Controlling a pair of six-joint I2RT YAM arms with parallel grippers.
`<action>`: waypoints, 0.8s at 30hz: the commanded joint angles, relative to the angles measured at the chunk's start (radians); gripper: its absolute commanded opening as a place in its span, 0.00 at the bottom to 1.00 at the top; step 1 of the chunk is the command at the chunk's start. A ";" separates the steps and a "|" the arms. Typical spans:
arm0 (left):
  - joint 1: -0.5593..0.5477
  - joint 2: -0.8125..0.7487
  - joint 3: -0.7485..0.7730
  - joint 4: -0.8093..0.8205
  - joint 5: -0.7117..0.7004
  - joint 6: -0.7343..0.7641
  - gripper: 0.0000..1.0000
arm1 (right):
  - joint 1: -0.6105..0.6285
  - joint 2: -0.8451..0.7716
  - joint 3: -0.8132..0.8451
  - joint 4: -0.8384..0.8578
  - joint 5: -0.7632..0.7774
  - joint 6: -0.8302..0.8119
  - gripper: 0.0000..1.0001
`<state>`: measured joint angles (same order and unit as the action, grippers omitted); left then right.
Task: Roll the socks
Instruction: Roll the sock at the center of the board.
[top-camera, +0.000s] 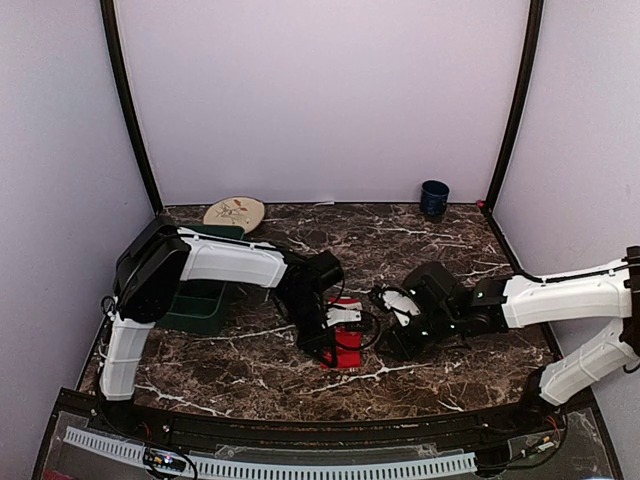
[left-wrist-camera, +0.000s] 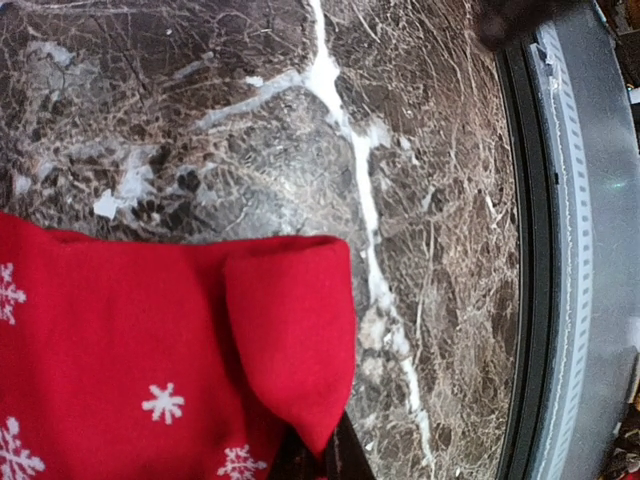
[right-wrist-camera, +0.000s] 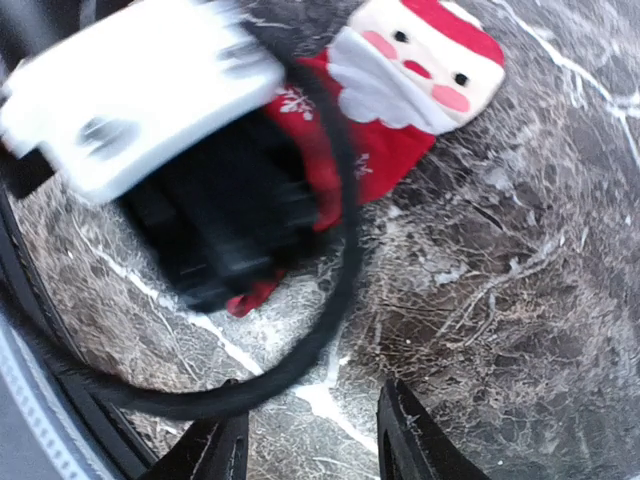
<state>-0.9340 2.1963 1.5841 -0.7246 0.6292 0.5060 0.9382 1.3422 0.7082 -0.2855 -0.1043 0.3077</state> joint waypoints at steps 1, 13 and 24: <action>0.026 0.045 0.061 -0.110 0.062 -0.018 0.00 | 0.119 -0.022 -0.007 0.002 0.220 -0.088 0.43; 0.062 0.122 0.145 -0.184 0.178 -0.038 0.00 | 0.336 0.094 0.052 0.014 0.393 -0.294 0.43; 0.076 0.134 0.154 -0.202 0.207 -0.043 0.00 | 0.350 0.266 0.167 0.061 0.437 -0.523 0.46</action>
<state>-0.8665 2.3234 1.7199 -0.8841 0.8200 0.4660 1.2778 1.5589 0.8284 -0.2691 0.2996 -0.1024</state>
